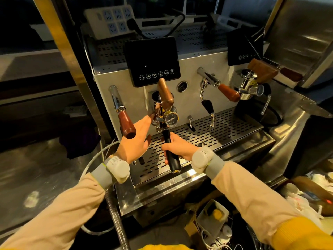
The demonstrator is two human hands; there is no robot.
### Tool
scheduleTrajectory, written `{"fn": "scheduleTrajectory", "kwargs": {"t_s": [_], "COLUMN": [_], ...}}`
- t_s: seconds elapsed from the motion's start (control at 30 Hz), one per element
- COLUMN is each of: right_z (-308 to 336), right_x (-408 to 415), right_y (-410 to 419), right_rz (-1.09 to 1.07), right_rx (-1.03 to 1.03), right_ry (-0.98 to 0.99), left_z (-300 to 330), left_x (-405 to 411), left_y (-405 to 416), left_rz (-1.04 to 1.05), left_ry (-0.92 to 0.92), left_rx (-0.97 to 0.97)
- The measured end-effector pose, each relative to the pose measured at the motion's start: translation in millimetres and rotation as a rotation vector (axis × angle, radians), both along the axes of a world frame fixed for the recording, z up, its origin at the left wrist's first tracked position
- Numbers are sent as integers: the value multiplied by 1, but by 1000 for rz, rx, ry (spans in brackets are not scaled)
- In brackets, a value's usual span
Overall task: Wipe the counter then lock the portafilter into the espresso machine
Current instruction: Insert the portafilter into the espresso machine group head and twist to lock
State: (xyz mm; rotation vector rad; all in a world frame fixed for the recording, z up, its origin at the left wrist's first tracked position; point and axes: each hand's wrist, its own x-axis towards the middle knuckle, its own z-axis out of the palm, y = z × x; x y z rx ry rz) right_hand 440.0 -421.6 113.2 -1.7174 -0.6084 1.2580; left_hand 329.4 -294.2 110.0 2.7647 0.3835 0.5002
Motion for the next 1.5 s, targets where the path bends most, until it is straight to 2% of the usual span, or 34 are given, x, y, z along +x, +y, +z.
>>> {"fn": "scheduleTrajectory", "kwargs": {"t_s": [0.27,0.67,0.83,0.9,1.03,1.07,1.23,1.5], "right_z": [3,14,17,17,12,11,16,16], "right_x": [4,25,20,13,-8,-12,-13,-12], "right_y": [-3,-12,-11,-9,-8,-8,-10,-2], "right_rz": [48,249,205,128,46,48,58,91], "right_rx": [-10,-41,-82,-124,-254,-263,-277,-364], "right_ry": [-26,-131,-108,-178,-747,-803,-745,-788], "left_z": [1,9,8,9,9,8,4,3], "left_x": [0,-2,-4,-4,-4,-5,-3,-4], "left_y": [0,-4,-3,-4,-7,-6,-5,1], "left_rz": [34,17,16,12,3,4,19,-15], "left_ry": [110,151,165,161,141,135,123,121], "left_rx": [32,94,104,123,108,109,107,86]}}
